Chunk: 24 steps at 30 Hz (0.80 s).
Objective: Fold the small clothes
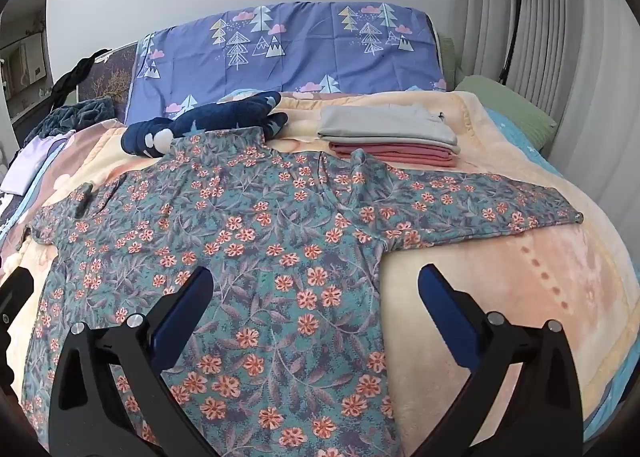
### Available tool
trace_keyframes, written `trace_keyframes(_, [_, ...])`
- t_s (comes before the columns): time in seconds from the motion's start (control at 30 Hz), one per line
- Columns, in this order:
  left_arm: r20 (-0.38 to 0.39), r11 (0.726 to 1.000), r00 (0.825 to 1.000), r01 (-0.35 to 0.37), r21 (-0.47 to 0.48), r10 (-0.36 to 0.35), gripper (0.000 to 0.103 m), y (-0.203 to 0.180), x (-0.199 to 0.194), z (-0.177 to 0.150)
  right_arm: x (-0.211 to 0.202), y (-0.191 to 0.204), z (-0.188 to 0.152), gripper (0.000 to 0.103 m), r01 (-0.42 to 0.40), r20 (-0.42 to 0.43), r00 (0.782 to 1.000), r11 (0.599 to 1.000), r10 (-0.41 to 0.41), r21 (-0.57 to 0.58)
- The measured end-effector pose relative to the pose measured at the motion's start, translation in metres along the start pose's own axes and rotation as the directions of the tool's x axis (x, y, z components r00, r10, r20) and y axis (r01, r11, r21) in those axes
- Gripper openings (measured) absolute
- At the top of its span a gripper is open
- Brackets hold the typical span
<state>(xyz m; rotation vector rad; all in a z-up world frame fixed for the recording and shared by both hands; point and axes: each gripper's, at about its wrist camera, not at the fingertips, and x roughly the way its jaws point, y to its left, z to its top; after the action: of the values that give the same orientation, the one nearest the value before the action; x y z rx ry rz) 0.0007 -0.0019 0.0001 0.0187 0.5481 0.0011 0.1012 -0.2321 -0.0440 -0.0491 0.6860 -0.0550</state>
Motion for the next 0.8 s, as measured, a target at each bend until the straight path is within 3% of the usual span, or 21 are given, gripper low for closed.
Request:
trace_keyframes(0.17, [-0.065, 1.000, 0.998, 0.007, 0.024, -0.005, 0.101, -0.011, 0.008, 0.003, 0.000, 0.001, 0.000, 0.102, 0.017, 0.003, 1.000, 1.000, -0.017, -0.010])
trace_keyframes(0.23, [-0.068, 0.999, 0.997, 0.031, -0.015, -0.032, 0.101, 0.001, 0.010, 0.000, 0.001, 0.001, 0.000, 0.102, 0.019, 0.002, 1.000, 1.000, -0.019, -0.006])
trace_keyframes(0.37, [-0.054, 0.999, 0.998, 0.011, -0.036, -0.013, 0.101, 0.003, 0.008, -0.003, 0.007, 0.001, -0.005, 0.102, 0.018, -0.005, 1.000, 1.000, -0.018, -0.007])
trace_keyframes(0.8, [-0.061, 0.999, 0.998, -0.023, -0.039, 0.021, 0.101, 0.006, 0.010, -0.008, 0.009, -0.003, -0.004, 0.102, 0.005, -0.024, 1.000, 1.000, -0.005, -0.001])
